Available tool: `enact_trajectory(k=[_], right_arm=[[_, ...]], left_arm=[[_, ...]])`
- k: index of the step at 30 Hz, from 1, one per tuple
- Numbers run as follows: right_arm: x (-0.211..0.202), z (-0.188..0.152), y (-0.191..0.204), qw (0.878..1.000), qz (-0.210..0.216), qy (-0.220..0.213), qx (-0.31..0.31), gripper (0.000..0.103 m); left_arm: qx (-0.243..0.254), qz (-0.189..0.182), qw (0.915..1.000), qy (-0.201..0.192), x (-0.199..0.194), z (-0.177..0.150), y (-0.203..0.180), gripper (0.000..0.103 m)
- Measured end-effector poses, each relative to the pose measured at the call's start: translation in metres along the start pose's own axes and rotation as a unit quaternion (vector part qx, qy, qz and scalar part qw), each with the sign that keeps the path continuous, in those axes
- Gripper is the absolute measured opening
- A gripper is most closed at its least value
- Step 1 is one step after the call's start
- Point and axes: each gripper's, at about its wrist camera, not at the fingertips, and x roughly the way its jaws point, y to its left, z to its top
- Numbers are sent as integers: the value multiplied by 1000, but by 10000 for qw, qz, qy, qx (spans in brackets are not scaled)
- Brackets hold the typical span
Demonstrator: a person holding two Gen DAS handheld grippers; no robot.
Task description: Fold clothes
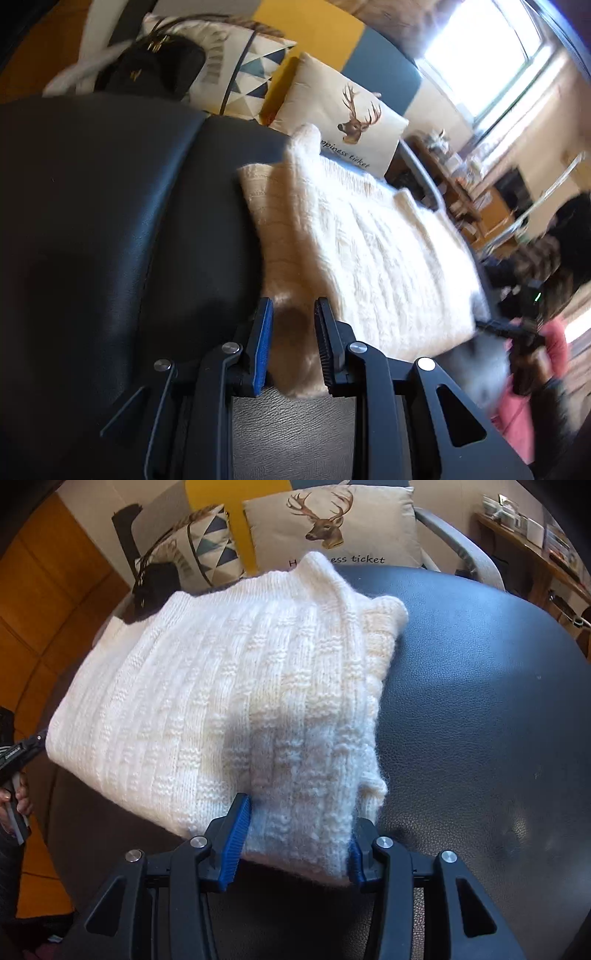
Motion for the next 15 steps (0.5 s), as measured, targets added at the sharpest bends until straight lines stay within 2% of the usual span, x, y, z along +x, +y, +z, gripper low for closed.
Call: enact_trajectory(k=[3,4,5,7,8,9,11,13,15], right_arm=[[0,2,3,9999,-101,81,-56,46],[1,2,5,9999,-118,95,-65,46],[1,3,4,9999,-120,99,-32,46],[-1,3,2,9999,-133,99,19,46],[-3,2,2,9999,-114,101,38,46],[-3,0,1,9999,-50,126,45,46],[-1,-4,0,9998,-14,185,11,46],[-1,-4,-4,9998,41,159,103,46],[0,-4,-8,9996,79,145,207,46]], left_arm=[[556,253,9981,8,4,-4,-13,25],[564,352,9978,25,6,-3,-11,25],[402,282,9988,20,4,-3,-4,25],[-47,-130,9999,-56,-5,-3,12,25],[-97,-304,9994,-133,-12,-4,15,25],[-38,-397,9990,-200,-17,-6,15,26],[309,-294,9988,-236,-20,-11,8,38],[655,-185,9977,-76,-9,-10,-4,40],[859,-297,9958,121,4,-5,-14,40]])
